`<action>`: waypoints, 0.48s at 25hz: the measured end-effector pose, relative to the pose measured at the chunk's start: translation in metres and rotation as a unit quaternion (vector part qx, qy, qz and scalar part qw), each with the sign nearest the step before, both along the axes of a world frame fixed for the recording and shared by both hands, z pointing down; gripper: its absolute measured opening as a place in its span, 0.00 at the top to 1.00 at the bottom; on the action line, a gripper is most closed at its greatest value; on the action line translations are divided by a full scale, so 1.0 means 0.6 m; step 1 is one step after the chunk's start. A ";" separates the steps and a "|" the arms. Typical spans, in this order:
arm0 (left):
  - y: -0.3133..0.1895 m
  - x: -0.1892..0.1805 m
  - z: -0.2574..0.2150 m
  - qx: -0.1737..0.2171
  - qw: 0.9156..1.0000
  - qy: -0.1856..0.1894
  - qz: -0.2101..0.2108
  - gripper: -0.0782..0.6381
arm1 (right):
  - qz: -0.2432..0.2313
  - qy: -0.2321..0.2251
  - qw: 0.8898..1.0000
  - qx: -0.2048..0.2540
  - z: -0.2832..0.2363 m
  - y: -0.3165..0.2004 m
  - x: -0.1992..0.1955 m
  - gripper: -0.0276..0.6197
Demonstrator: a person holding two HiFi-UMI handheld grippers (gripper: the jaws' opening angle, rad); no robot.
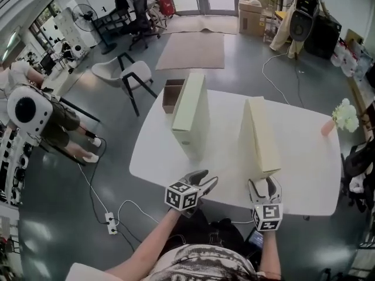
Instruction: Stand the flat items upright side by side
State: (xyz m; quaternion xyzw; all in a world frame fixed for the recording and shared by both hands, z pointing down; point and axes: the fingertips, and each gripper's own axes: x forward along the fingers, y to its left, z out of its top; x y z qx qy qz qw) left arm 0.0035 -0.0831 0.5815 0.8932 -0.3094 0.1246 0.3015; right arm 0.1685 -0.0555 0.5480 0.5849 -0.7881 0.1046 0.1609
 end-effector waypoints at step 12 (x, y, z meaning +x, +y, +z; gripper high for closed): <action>-0.040 -0.189 0.028 -0.017 0.999 -0.027 -0.042 0.60 | 0.015 -0.003 1.000 -0.019 0.005 -0.066 -0.132 0.54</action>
